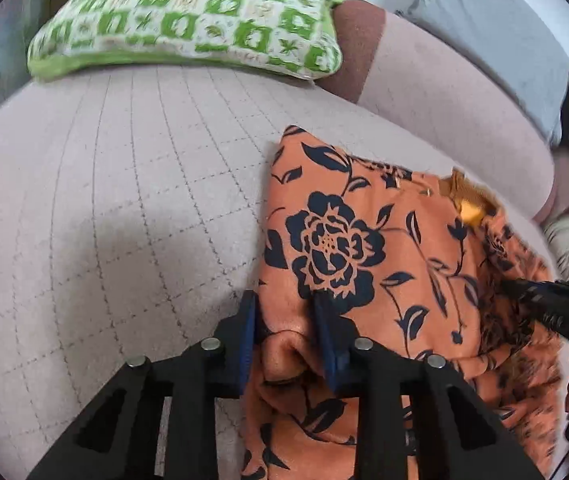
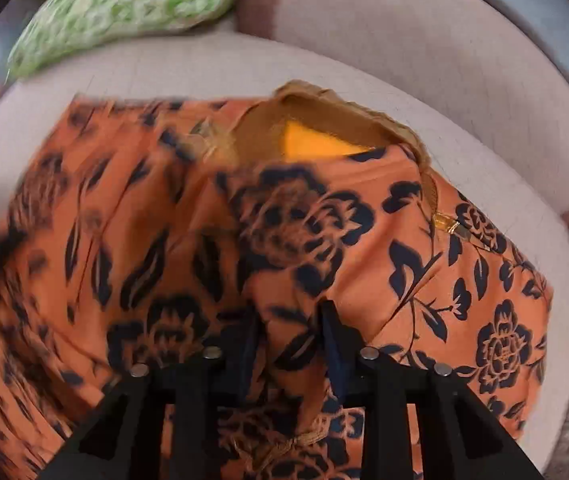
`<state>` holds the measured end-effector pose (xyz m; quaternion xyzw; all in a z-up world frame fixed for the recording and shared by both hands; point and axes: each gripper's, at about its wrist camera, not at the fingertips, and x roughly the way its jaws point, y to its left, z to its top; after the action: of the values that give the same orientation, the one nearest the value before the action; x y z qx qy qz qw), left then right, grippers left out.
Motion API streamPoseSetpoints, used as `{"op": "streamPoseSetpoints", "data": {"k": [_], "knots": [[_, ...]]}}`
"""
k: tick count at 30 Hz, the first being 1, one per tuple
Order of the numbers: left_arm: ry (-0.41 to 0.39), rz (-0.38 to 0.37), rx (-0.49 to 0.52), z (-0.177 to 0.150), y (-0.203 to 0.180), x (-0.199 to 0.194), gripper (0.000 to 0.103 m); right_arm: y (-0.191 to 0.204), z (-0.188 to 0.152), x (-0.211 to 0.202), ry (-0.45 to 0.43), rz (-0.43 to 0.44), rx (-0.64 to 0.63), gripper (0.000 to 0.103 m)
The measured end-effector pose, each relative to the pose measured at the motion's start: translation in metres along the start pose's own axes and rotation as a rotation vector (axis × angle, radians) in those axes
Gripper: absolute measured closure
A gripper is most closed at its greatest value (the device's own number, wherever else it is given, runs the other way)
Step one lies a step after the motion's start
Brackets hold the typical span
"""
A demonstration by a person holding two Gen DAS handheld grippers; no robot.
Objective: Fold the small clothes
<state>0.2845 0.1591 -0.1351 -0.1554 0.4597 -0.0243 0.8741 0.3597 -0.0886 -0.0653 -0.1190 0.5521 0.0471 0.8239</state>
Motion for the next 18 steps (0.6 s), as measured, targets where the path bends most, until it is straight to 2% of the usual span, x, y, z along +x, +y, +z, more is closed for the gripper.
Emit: {"op": "streamPoseSetpoints", "data": {"k": [2, 3, 4, 6, 7, 8, 9, 10, 12, 14, 18], "knots": [[0.014, -0.031, -0.047, 0.001, 0.007, 0.000, 0.081, -0.020, 0.000, -0.043, -0.172, -0.006, 0.085, 0.095], [0.014, -0.041, -0.068, 0.001, 0.011, 0.000, 0.080, -0.039, -0.009, -0.071, -0.281, -0.006, 0.177, 0.095], [0.010, -0.043, -0.068, 0.001, 0.011, 0.000, 0.080, -0.056, -0.020, -0.084, -0.327, 0.011, 0.265, 0.095], [0.004, -0.028, -0.048, -0.006, 0.009, -0.002, 0.080, -0.085, -0.058, -0.079, -0.325, 0.036, 0.439, 0.086], [0.002, -0.027, -0.048, -0.007, 0.009, -0.003, 0.080, -0.096, -0.082, -0.063, -0.277, 0.023, 0.513, 0.068], [0.001, -0.032, -0.054, -0.005, 0.005, 0.002, 0.078, -0.103, -0.099, -0.047, -0.209, 0.023, 0.560, 0.030], [0.001, -0.034, -0.055, -0.005, 0.004, 0.001, 0.075, -0.112, -0.120, -0.027, -0.135, 0.083, 0.618, 0.023], [0.002, -0.035, -0.054, -0.006, 0.003, 0.001, 0.070, -0.122, -0.141, -0.016, -0.115, 0.178, 0.689, 0.023], [0.012, -0.030, -0.034, -0.005, 0.001, -0.001, 0.065, -0.134, -0.160, -0.025, -0.189, 0.236, 0.743, 0.024], [-0.026, 0.002, -0.009, -0.002, 0.002, -0.016, 0.064, -0.143, -0.162, -0.037, -0.238, 0.275, 0.744, 0.024], [-0.036, -0.002, -0.027, 0.015, 0.008, -0.019, 0.055, -0.168, -0.148, -0.055, -0.323, 0.228, 0.708, 0.024]]}}
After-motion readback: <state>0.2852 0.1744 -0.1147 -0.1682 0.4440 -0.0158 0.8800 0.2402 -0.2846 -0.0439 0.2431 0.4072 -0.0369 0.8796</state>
